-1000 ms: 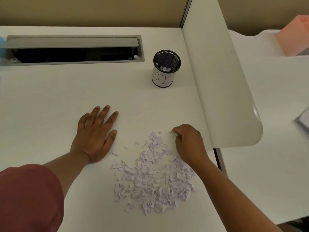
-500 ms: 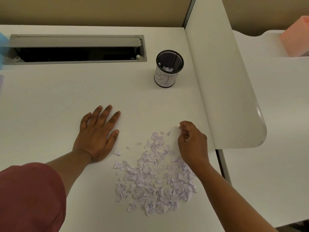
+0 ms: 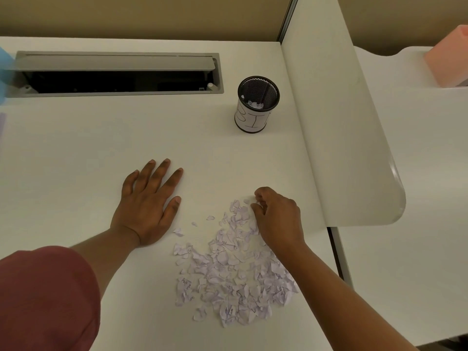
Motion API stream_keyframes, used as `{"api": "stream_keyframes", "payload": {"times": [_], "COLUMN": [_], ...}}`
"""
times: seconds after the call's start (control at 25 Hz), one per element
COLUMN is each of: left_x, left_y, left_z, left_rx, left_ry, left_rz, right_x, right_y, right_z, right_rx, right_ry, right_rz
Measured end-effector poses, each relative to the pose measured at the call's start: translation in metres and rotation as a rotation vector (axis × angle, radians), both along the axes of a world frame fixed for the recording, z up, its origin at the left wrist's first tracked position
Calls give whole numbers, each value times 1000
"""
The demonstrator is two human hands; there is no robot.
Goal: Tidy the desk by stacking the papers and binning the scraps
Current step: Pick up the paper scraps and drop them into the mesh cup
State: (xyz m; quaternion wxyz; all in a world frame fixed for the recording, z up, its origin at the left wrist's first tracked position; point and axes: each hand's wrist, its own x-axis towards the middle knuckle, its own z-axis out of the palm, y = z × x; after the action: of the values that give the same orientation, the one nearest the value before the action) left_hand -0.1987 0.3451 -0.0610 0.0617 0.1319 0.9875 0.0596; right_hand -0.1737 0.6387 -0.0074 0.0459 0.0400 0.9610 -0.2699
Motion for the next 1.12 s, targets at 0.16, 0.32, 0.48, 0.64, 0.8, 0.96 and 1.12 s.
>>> {"api": "stream_keyframes", "payload": {"times": [0.16,0.32,0.48,0.64,0.8,0.96,1.12], "left_x": [-1,0,0,0,0,0,-1], "left_y": [0,0,0,1,0,0,0], "left_z": [0,0,1,2,3,3,3], "left_rx": [2,-1,-3,-3,-10,-10,-31], "left_ry": [-2,0,1,-8,-16,-22,-32], "left_rz": [4,3,-3,1,0,-4,1], "right_x": [-3,-6,-13,-40,-99,-155,-185], "right_y": [-1,1,4,14,17,11,11], "right_z": [-4,-7,-4,23,74,98,89], "right_rx": [29,59,-6,-432,-703,-513,-266], "right_ry": [40,52,-22,-122,115,308,330], "right_rz": [-9,23,19,-229,-339,-223,-122]}}
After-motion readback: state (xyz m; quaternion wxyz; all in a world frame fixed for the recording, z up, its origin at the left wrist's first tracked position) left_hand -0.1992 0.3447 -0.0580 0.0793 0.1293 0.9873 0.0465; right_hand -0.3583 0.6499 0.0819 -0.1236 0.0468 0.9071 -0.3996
